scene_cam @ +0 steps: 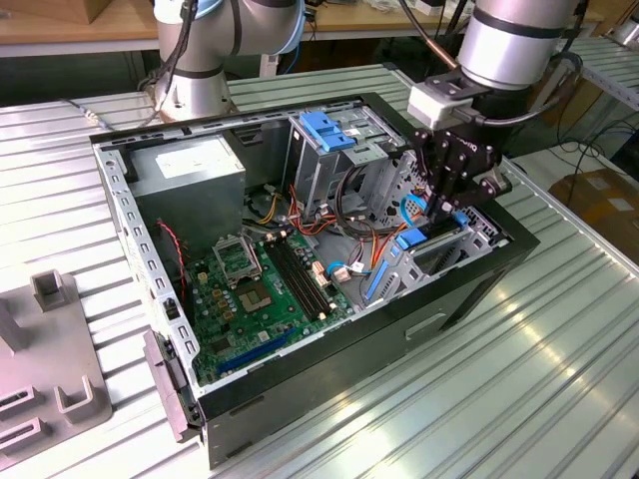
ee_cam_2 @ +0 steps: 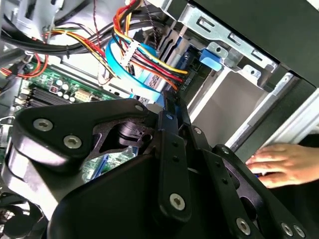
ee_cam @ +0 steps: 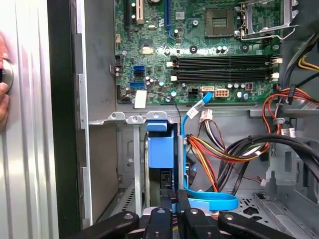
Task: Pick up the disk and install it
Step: 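Insert the second disk wire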
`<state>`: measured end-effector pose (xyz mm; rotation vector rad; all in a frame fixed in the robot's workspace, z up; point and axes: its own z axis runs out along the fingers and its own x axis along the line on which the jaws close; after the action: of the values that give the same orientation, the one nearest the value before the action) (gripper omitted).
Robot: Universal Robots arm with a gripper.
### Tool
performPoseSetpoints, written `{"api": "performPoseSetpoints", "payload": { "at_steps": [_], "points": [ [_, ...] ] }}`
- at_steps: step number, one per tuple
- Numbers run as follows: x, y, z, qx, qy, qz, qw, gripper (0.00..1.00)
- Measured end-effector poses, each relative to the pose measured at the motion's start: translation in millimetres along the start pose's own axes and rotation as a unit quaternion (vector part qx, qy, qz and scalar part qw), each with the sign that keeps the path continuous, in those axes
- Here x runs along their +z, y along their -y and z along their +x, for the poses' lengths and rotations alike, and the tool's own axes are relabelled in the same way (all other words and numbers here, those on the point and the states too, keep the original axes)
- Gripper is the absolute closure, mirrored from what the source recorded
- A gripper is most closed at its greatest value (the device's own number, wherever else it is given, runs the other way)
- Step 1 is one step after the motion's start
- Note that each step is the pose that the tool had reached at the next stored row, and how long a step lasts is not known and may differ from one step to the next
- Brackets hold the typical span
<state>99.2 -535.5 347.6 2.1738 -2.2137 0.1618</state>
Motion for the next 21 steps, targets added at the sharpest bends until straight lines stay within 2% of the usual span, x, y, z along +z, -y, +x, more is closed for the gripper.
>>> {"api": "performPoseSetpoints", "payload": {
  "at_steps": [1, 3, 4, 14, 21],
  "points": [
    [0.2, 0.0, 1.8, 0.0, 0.0074, -0.0001, 0.99997, 0.84],
    [0.4, 0.1, 4.1, 0.001, 0.0147, -0.0003, 0.99989, 0.84],
    [0.6, 0.1, 5.6, 0.001, 0.0161, -0.0004, 0.99987, 0.84],
    [1.6, 0.1, 9.1, 0.001, 0.0166, -0.0004, 0.99986, 0.84],
    [3.7, 0.0, 10.1, 0.001, 0.0192, -0.0004, 0.99981, 0.84]
  ]
}}
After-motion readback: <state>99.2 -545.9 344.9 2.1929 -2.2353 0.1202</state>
